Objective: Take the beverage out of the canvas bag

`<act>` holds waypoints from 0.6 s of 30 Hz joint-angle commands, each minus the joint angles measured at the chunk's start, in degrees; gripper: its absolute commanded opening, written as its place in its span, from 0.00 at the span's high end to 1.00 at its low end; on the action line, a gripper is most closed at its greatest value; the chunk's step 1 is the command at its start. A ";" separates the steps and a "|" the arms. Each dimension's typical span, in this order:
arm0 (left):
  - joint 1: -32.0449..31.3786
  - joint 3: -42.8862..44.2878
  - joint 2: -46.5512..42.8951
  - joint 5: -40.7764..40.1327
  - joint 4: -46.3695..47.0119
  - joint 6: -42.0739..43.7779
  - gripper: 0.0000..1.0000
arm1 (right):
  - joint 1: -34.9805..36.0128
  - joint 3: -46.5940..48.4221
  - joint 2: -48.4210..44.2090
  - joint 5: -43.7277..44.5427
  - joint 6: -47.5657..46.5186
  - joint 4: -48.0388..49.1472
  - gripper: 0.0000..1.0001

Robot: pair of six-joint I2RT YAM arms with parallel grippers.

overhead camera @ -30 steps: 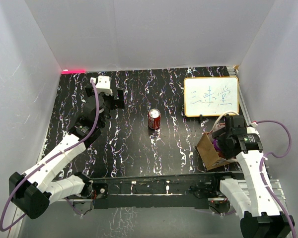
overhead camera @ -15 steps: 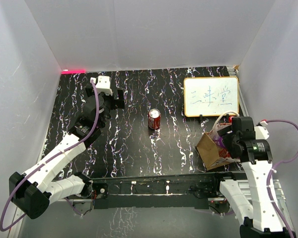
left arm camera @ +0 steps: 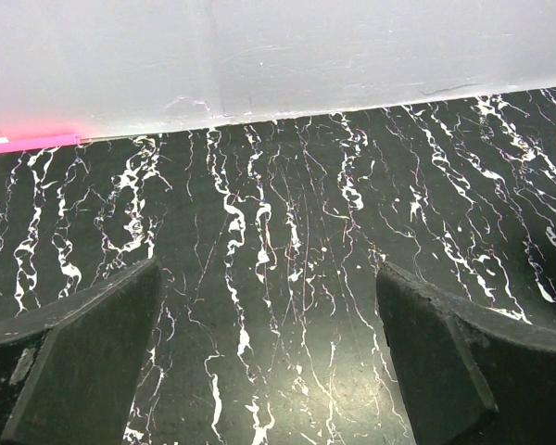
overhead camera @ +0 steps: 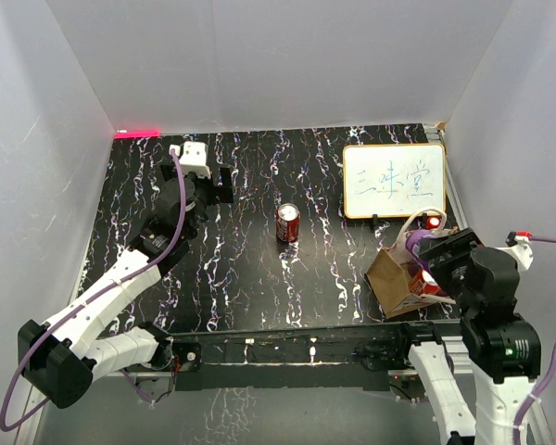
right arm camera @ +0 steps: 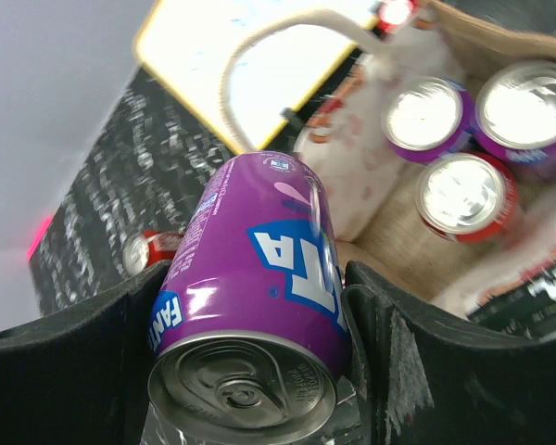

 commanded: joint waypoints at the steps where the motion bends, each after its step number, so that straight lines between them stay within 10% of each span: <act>1: -0.19 0.30 -0.74 0.35 0.64 -0.48 0.03 | 0.19 -0.12 -1.90 -13.21 -13.93 21.22 0.92; 18: -0.19 0.07 -1.52 0.01 0.95 -0.49 0.03 | 0.91 -7.59 27.83 -52.62 -25.74 37.75 0.92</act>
